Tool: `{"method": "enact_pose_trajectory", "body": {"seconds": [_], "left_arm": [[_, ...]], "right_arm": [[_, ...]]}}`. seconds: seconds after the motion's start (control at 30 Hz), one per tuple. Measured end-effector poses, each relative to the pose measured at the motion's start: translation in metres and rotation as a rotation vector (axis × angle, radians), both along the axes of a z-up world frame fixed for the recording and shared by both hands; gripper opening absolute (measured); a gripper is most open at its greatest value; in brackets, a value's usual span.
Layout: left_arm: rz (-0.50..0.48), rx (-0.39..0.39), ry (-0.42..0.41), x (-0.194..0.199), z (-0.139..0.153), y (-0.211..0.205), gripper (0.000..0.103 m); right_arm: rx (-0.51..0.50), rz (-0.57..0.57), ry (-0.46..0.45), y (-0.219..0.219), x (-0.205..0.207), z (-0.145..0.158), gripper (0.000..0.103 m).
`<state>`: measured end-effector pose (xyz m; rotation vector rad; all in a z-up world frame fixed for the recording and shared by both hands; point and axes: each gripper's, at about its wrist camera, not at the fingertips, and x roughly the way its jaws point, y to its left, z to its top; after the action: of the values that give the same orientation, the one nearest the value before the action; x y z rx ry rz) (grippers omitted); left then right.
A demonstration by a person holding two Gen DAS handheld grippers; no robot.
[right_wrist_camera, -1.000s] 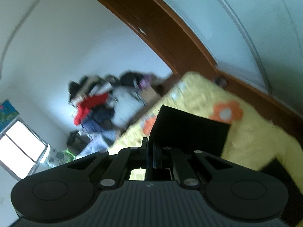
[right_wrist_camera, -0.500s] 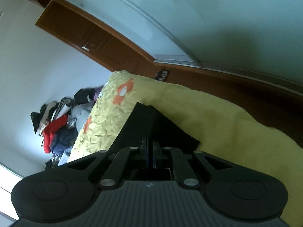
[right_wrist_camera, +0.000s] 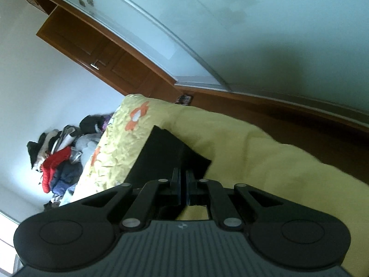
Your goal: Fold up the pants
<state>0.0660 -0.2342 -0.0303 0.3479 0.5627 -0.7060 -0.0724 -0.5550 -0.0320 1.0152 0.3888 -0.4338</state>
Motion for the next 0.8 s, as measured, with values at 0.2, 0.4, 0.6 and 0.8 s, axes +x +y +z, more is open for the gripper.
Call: {"method": "enact_pose_trajectory", "body": {"seconds": [0.2, 0.4, 0.6, 0.8], "left_arm": [[-0.005, -0.003, 0.017, -0.008, 0.001, 0.001, 0.040], [-0.125, -0.027, -0.017, -0.039, 0.022, 0.008, 0.076], [0.028, 0.069, -0.260, -0.042, 0.028, 0.035, 0.090], [0.228, 0.123, -0.043, 0.012, -0.001, 0.076, 0.087]], "right_arm": [[-0.084, -0.079, 0.081, -0.001, -0.013, 0.007, 0.007], [-0.318, 0.156, 0.068, 0.047, 0.035, 0.045, 0.008], [-0.369, 0.447, 0.183, 0.089, 0.104, 0.030, 0.007], [-0.369, 0.344, 0.213, 0.071, 0.089, 0.020, 0.007]]}}
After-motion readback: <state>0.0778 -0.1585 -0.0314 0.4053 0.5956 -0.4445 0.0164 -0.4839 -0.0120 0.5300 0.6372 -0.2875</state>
